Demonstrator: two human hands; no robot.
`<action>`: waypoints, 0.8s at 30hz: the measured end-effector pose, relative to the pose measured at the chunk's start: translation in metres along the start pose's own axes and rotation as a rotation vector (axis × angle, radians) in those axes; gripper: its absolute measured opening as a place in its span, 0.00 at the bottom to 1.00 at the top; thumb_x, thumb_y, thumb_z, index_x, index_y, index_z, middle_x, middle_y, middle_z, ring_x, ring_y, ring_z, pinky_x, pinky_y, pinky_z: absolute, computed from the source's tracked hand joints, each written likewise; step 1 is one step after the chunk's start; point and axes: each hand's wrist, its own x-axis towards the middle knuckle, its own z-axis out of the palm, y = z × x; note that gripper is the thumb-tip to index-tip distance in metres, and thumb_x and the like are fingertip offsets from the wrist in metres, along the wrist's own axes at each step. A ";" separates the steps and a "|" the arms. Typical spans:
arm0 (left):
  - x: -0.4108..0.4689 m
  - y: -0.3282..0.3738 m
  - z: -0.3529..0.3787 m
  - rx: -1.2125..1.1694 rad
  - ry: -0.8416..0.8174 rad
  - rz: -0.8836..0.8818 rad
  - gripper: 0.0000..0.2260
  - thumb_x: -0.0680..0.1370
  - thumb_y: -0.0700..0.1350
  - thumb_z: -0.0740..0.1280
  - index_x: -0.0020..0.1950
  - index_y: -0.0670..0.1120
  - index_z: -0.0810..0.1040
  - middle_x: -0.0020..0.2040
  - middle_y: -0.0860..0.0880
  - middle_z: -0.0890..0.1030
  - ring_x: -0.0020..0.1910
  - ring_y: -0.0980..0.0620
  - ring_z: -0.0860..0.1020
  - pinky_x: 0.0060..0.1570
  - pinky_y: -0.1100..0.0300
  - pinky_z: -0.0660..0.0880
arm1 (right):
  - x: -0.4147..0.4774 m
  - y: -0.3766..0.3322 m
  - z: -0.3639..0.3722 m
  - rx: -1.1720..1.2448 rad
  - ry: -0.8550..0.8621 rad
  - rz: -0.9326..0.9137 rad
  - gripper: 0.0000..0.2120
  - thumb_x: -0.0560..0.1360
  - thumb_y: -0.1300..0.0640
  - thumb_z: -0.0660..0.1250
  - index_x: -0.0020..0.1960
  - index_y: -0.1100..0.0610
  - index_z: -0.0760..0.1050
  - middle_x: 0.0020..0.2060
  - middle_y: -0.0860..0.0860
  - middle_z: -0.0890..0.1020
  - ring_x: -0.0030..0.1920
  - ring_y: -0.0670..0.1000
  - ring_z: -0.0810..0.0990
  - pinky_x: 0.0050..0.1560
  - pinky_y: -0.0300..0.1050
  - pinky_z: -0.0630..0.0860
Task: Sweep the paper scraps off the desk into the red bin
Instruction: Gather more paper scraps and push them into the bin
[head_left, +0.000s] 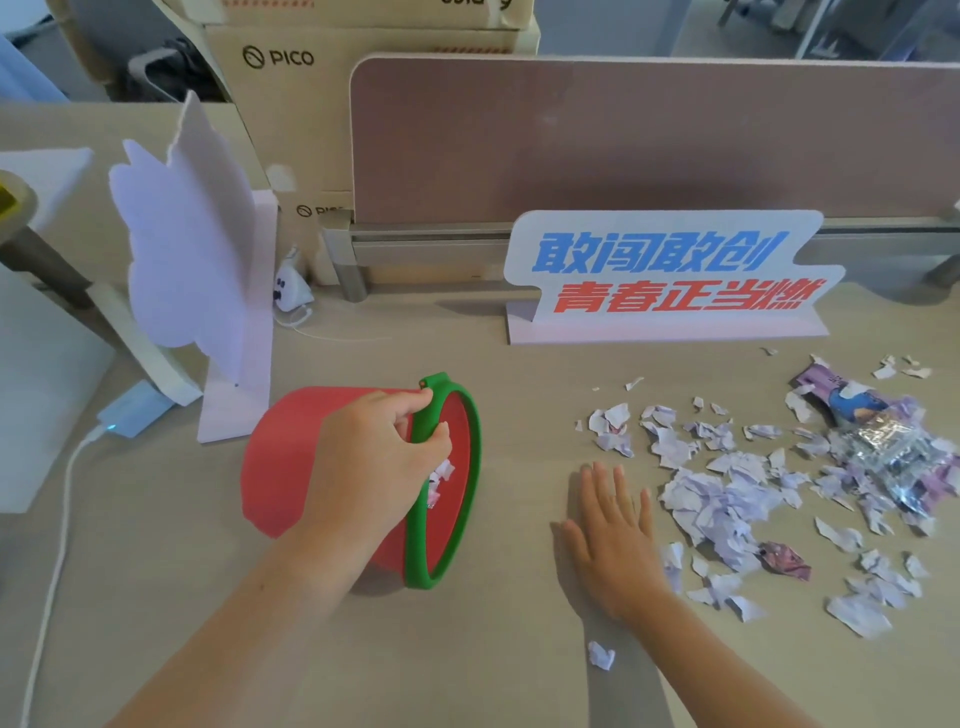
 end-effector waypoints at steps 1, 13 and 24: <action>0.002 0.001 0.003 0.004 -0.001 0.012 0.15 0.69 0.45 0.73 0.55 0.47 0.82 0.26 0.54 0.69 0.27 0.58 0.69 0.34 0.72 0.66 | -0.002 0.003 0.000 0.042 0.039 0.023 0.38 0.68 0.32 0.25 0.72 0.50 0.32 0.76 0.49 0.38 0.72 0.48 0.27 0.67 0.45 0.22; 0.012 0.007 0.019 0.023 -0.033 0.047 0.15 0.69 0.46 0.73 0.55 0.47 0.82 0.25 0.56 0.68 0.30 0.62 0.71 0.34 0.73 0.66 | 0.066 0.002 -0.011 0.032 0.142 0.144 0.39 0.72 0.29 0.48 0.75 0.46 0.40 0.75 0.59 0.37 0.74 0.58 0.33 0.73 0.57 0.38; 0.027 0.005 0.021 0.033 -0.024 0.005 0.15 0.67 0.44 0.74 0.54 0.47 0.82 0.27 0.54 0.70 0.31 0.60 0.72 0.33 0.74 0.67 | 0.138 0.015 -0.020 0.221 0.372 -0.010 0.16 0.74 0.47 0.65 0.57 0.55 0.74 0.58 0.57 0.73 0.60 0.61 0.69 0.61 0.54 0.65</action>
